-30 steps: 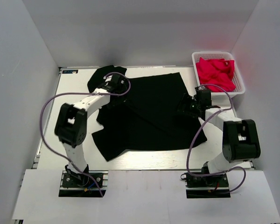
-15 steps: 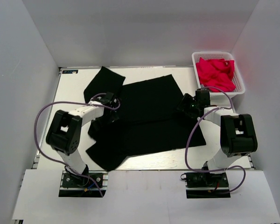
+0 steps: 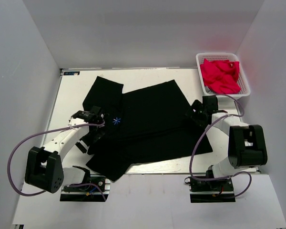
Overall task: Fold and stack the t-shirts
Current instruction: Flatten out the tshirt
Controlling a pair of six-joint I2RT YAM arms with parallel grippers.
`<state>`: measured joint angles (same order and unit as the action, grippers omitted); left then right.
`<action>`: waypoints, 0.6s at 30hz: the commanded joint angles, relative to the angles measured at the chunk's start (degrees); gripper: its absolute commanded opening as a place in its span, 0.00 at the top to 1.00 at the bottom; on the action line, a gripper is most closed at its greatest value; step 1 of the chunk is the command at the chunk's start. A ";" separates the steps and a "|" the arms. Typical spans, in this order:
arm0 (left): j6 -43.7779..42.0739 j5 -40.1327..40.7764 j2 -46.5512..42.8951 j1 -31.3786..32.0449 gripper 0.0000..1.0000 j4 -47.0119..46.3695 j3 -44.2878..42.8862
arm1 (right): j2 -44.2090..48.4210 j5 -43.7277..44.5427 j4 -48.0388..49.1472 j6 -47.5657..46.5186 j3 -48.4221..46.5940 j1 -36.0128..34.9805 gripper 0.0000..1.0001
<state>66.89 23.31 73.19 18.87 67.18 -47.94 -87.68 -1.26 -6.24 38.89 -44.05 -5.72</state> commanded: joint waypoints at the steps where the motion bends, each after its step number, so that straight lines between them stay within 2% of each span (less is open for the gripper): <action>1: 0.88 2.18 -0.60 -0.50 0.00 1.99 -5.55 | 6.00 5.12 -4.92 -2.59 -0.33 -0.08 0.10; 4: -1.93 3.49 2.56 -0.50 0.00 0.86 -11.37 | 10.75 6.61 -3.17 -6.10 -1.38 -1.40 0.10; 9: -8.52 2.72 10.29 -0.50 0.00 -6.78 -23.04 | 9.20 5.04 0.34 -13.04 -7.61 -5.78 0.10; 12: -15.63 -0.46 15.39 0.29 0.00 -17.14 -25.62 | 2.35 2.06 0.53 -14.37 -12.10 -7.46 0.10; 13: -17.31 -4.55 16.88 0.29 0.00 -19.17 -26.67 | -2.97 2.05 0.70 -15.16 -16.55 -7.90 0.10; 18: -20.30 -7.31 27.96 -0.41 0.00 -19.72 -33.44 | -14.09 -4.18 0.08 -16.31 -26.95 -9.40 0.10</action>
<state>51.05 19.05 98.65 18.87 50.33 -78.41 -98.02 -0.91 -6.94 25.02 -66.52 -14.44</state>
